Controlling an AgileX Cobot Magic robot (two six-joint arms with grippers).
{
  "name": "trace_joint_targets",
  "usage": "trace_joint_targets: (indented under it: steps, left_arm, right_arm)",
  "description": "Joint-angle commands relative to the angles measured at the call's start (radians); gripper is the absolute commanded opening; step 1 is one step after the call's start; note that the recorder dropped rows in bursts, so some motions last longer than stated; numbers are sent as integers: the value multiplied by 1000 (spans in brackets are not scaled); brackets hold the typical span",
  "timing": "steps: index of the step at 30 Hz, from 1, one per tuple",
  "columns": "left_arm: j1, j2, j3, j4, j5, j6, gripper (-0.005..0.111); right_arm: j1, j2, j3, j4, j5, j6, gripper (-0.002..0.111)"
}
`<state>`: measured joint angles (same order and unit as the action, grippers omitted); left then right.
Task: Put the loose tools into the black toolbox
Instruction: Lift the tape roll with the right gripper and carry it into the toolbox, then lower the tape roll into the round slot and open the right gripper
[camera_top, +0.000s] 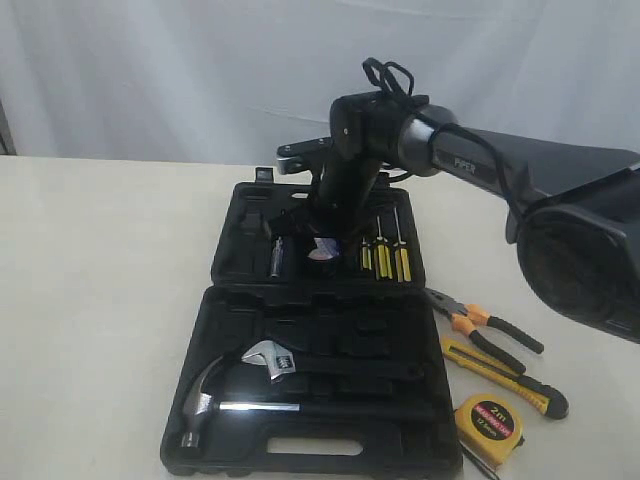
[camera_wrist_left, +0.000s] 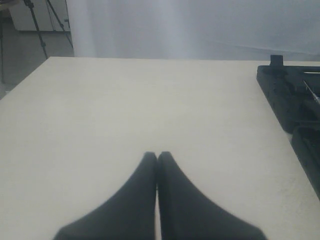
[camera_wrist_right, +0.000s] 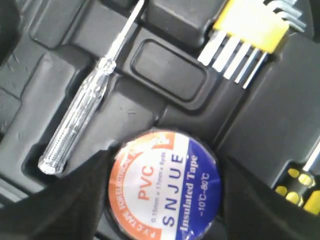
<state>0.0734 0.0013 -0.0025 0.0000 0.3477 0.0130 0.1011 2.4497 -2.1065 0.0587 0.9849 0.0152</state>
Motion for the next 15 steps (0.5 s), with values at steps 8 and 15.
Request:
trace_joint_targets:
  steps: [8, 15]
  left_arm:
    - [-5, -1, 3, 0, -5, -6, 0]
    - [-5, -1, 3, 0, -5, -6, 0]
  right_arm:
    - [-5, 13, -9, 0, 24, -2, 25]
    - [-5, 28, -9, 19, 26, -2, 25]
